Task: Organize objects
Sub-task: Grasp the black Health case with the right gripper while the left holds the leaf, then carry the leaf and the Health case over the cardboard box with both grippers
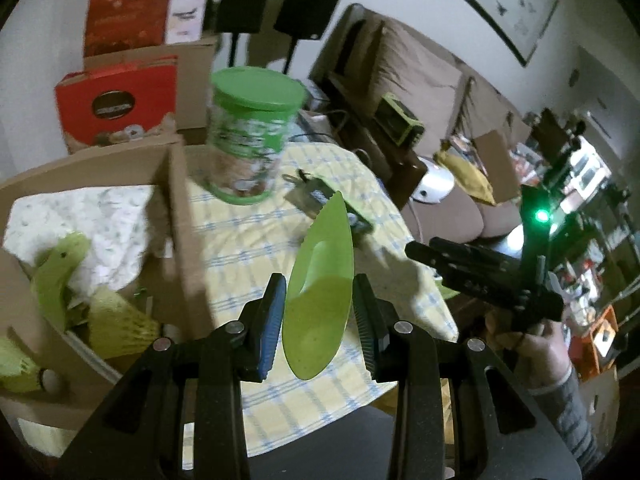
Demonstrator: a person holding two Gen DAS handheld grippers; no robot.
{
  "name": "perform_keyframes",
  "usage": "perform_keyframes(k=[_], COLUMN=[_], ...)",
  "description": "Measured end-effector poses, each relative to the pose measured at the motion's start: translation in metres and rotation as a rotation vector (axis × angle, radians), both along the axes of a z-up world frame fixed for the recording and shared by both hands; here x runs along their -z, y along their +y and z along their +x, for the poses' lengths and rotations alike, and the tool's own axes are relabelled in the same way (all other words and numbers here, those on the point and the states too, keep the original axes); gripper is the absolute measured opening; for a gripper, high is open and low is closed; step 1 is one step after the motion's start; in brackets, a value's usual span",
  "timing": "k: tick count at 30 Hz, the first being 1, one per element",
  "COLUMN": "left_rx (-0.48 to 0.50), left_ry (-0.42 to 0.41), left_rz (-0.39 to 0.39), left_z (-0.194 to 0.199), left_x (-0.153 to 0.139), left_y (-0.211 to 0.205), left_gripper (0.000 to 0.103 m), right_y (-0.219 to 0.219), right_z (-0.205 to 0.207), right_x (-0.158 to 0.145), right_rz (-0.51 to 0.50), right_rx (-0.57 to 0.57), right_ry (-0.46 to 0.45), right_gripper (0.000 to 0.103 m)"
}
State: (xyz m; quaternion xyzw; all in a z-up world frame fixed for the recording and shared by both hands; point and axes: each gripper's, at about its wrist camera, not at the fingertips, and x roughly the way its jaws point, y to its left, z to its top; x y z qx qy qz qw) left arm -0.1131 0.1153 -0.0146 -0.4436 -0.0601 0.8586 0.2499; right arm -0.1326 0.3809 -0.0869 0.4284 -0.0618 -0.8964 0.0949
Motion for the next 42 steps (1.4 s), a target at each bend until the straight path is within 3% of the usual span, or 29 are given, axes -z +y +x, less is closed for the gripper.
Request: perform_keyframes(k=[12, 16, 24, 28, 35, 42], left_rx=[-0.119, -0.152, -0.178, -0.179, -0.183, -0.208], left_ry=[0.008, 0.002, -0.010, -0.015, -0.024, -0.001], left_rz=[0.002, 0.018, 0.022, 0.016, 0.015, -0.011], left_z=[-0.016, -0.019, -0.022, -0.023, -0.023, -0.023], left_x=[-0.002, 0.000, 0.006, 0.009, 0.012, 0.011], left_y=[-0.066, -0.086, -0.102, -0.101, -0.100, -0.099], left_gripper=[0.032, 0.032, 0.032, 0.032, 0.032, 0.032], right_y=[-0.034, -0.045, -0.056, -0.058, -0.057, -0.059], right_z=[-0.071, -0.089, -0.111, -0.113, -0.108, -0.087], right_x=[0.018, 0.026, 0.044, 0.052, 0.051, 0.038], right_rz=[0.044, 0.064, 0.124, 0.148, 0.126, 0.129], right_rx=[-0.084, -0.118, -0.145, -0.153, -0.135, -0.104], right_ry=[-0.021, -0.040, -0.068, -0.075, -0.048, -0.004], right_gripper=[0.063, 0.070, 0.069, 0.055, 0.047, 0.046])
